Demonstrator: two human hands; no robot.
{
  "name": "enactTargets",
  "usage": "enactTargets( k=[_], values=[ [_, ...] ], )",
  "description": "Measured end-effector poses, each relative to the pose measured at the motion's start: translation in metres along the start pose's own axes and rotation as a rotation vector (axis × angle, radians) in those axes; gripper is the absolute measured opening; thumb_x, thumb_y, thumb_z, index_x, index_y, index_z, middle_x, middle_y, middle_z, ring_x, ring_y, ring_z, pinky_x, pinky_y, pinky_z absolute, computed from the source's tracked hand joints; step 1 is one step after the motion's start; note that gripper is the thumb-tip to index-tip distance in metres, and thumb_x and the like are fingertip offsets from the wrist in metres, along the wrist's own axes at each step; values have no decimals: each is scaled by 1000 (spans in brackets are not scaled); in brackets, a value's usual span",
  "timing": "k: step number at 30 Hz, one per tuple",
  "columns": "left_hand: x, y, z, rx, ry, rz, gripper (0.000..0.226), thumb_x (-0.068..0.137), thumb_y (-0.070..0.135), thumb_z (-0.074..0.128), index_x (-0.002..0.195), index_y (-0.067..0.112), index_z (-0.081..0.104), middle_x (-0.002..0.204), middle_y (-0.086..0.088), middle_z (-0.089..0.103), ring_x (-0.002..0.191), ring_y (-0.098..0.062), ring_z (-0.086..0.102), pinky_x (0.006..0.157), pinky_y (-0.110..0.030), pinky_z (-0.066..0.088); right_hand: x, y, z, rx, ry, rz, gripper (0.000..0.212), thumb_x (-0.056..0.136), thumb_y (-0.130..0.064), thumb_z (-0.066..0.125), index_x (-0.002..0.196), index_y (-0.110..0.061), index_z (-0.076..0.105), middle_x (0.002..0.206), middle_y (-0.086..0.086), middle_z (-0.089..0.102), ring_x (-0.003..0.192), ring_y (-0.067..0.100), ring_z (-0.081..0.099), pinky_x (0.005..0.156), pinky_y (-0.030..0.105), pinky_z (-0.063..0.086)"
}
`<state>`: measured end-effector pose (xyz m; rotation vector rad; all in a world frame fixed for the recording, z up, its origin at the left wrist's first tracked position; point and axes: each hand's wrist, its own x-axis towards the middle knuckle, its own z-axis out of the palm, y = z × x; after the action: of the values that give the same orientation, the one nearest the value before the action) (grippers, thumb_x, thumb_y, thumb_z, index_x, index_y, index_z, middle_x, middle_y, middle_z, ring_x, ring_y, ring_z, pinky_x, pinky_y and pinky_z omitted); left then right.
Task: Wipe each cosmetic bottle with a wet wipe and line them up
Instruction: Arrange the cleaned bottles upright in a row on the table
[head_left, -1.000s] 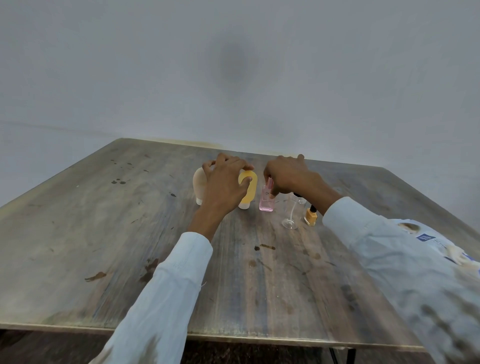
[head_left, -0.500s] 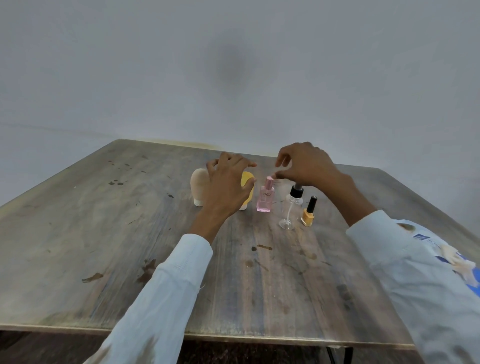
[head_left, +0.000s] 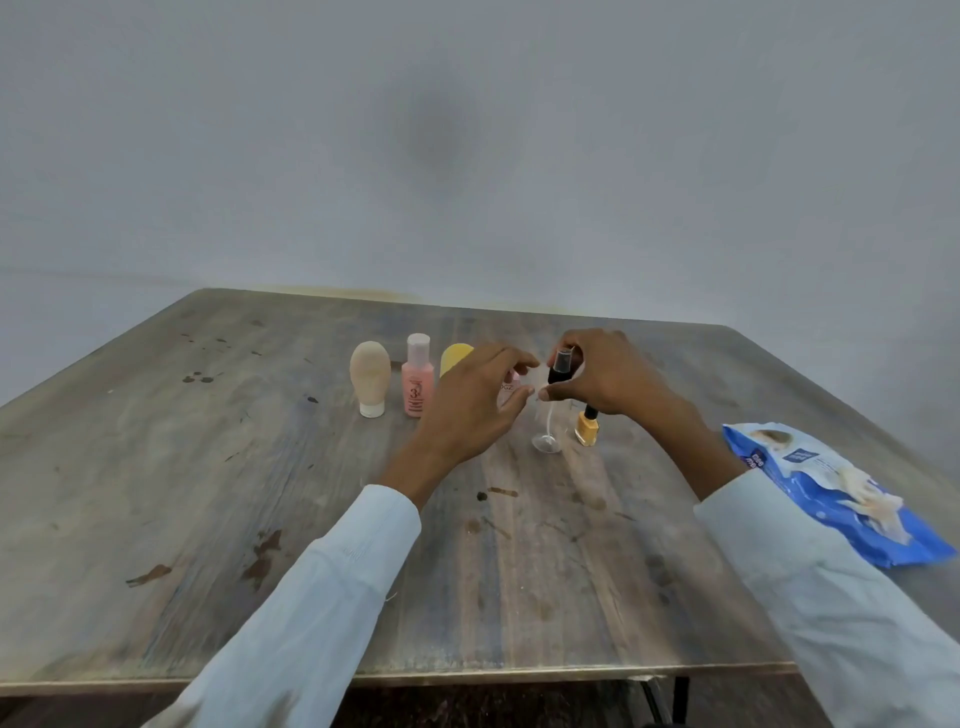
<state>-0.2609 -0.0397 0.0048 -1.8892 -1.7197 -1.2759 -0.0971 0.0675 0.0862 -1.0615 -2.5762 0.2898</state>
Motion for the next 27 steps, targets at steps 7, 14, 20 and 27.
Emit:
enactTargets(
  k=[7, 14, 20, 27],
  values=[
    [-1, -4, 3, 1, -85, -49, 33, 99, 27, 71, 133, 25, 69, 119, 11, 70, 95, -4, 64, 83, -21, 53, 18, 7, -6, 64, -16, -62, 46, 75, -22, 97, 114, -16, 73, 113, 1, 69, 103, 24, 66, 86, 37, 55],
    [1, -8, 0, -1, -72, -75, 34, 99, 25, 73, 133, 24, 71, 121, 9, 72, 86, -5, 66, 84, -27, 60, 33, 4, 3, 121, 81, -51, 39, 77, -31, 96, 103, -12, 75, 97, 0, 69, 91, 19, 64, 76, 30, 48],
    [0, -7, -2, -11, -56, -70, 30, 99, 22, 70, 128, 25, 75, 124, 8, 74, 80, -8, 68, 79, -30, 60, 40, 3, 8, 56, 68, -18, 38, 76, -28, 97, 102, -12, 75, 100, 4, 72, 92, 22, 66, 75, 32, 48],
    [0, -12, 0, -1, -70, -84, 29, 99, 26, 70, 128, 27, 75, 130, 10, 72, 82, -6, 68, 83, -31, 61, 38, 7, 7, 32, 92, -2, 40, 77, -29, 96, 105, -10, 75, 103, 5, 72, 96, 23, 65, 82, 37, 54]
  ],
)
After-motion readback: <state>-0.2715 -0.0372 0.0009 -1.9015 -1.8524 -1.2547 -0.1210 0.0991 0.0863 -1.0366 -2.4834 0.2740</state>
